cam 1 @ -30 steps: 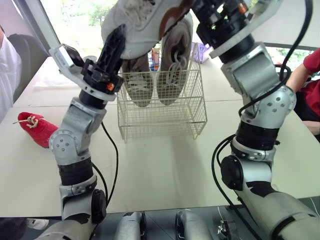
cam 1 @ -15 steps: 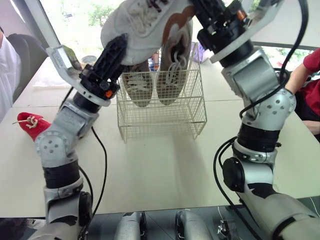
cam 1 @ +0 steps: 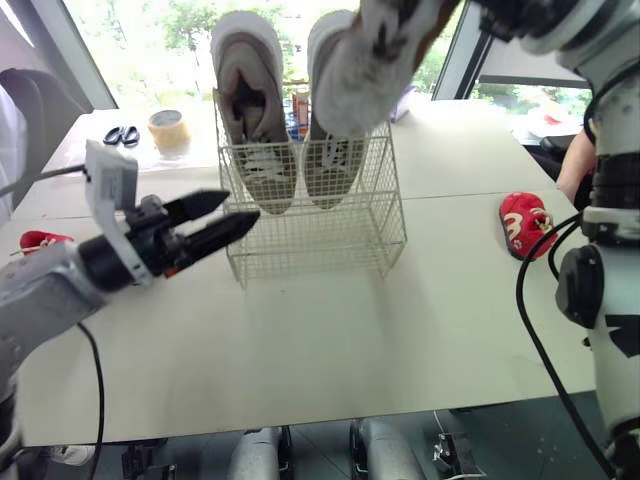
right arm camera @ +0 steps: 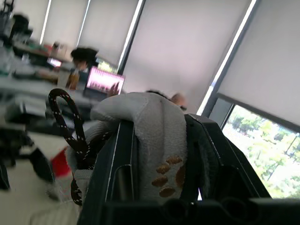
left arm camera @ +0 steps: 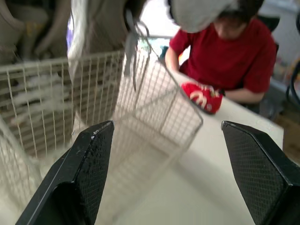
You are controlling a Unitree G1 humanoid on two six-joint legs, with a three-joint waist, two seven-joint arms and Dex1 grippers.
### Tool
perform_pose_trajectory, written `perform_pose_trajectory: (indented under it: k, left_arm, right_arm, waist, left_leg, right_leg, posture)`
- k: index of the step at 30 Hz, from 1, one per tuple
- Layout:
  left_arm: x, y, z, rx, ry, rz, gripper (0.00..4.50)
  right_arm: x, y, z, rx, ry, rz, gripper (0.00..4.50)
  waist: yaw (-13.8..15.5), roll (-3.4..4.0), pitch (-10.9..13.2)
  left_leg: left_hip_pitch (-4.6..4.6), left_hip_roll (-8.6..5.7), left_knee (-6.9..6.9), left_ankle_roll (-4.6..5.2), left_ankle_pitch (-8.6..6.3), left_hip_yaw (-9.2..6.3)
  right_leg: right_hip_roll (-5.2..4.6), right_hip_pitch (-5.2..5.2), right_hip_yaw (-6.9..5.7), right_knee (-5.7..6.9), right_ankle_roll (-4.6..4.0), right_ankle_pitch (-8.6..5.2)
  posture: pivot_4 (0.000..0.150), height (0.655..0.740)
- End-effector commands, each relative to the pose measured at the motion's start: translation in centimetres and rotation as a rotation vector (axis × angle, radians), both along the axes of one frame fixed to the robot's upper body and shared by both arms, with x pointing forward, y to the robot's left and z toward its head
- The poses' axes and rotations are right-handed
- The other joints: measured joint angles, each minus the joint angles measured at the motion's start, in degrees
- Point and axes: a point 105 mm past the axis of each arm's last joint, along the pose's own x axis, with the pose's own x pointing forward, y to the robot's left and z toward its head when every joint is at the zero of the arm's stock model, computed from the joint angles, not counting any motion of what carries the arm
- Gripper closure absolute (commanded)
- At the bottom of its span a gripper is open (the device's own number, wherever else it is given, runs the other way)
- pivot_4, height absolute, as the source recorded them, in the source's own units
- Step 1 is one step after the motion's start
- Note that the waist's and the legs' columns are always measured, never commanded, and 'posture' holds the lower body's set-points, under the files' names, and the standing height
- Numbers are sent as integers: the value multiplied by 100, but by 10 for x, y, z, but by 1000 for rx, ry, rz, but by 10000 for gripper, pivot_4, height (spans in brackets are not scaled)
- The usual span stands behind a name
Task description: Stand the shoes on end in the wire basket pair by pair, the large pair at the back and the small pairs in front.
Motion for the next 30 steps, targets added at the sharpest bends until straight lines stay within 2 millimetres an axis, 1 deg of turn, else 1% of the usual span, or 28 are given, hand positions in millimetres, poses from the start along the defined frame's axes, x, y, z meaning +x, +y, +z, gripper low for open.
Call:
perform_pose_trajectory:
  k: [1,3,4,7,10,14,16,21,26,29,30]
  left_arm:
    - [-18,-3,2,-6,0,-18,7490]
    - [-21,-3,-2,-7,19,-6,7490]
    - [-21,-2,-2,-17,19,5,7490]
    - [-23,-3,-1,-36,25,14,7490]
    - [-24,-2,-2,-33,37,23,7490]
    - [-24,-1,-3,-29,51,28,7490]
    - [-24,0,-3,-25,56,24,7490]
    - [-19,1,-2,-26,63,17,7490]
    - [-16,-1,-4,-25,74,3,7490]
    - [-14,0,-6,-17,84,2,7081]
    - [-13,1,-7,-15,85,4,7081]
  right_arm:
    - [10,4,-4,-71,-107,-16,31644]
    - [20,5,-10,-73,-123,-37,31644]
    - [24,7,-14,-80,-129,-47,31644]
    - [34,10,-33,-106,-106,-46,31644]
    - [37,11,-43,-116,-78,-29,31644]
    - [42,8,-60,-133,-8,-21,31644]
    - [44,7,-65,-129,8,-23,31644]
    - [53,4,-94,-162,30,-70,31644]
    - [59,3,-106,-156,51,-94,31644]
    - [63,2,-112,-145,73,-113,20149]
    - [64,1,-115,-148,84,-122,15679]
  waist:
    - [-18,1,0]
    - [-23,2,1]
    - [-16,2,2]
    - [-7,2,2]
    - [-15,2,2]
    - [-12,2,2]
    - [-14,2,2]
    - [-9,2,2]
    - [-17,2,2]
    - [-14,2,2]
    - [-13,2,2]
  left_leg:
    - [-1,1,-4,-5,3,-1]
    - [-1,1,-10,-19,11,-1]
    - [-2,0,-12,-43,26,-1]
    - [-3,-1,-13,-48,28,-2]
    - [-4,-2,-13,-48,28,-1]
    - [-3,-1,-14,-50,29,-2]
    - [0,-2,-13,-51,29,-2]
    - [0,-3,-13,-54,31,-2]
    - [0,-5,-13,-55,32,-1]
    - [0,-5,-13,-57,33,-2]
    - [1,-6,-13,-58,34,-2]
  right_leg:
    - [1,-4,0,2,0,0]
    - [1,-7,0,3,0,1]
    - [1,-8,-1,3,0,1]
    - [1,-7,-1,3,0,1]
    - [0,-7,-1,2,-1,2]
    - [1,-7,-2,3,-1,2]
    - [1,-4,-2,3,-1,2]
    - [2,-3,-3,5,-3,3]
    - [7,-4,-3,7,-2,4]
    - [11,-4,-3,8,-2,4]
    - [12,-3,-3,8,-2,4]
  posture:
    - [1500,7351]
    - [1500,7351]
    - [1500,7351]
    - [1500,7351]
    - [1500,7351]
    - [1500,7351]
    - [1500,7351]
    - [1500,7351]
    - [1500,7351]
    - [1500,7351]
    - [1500,7351]
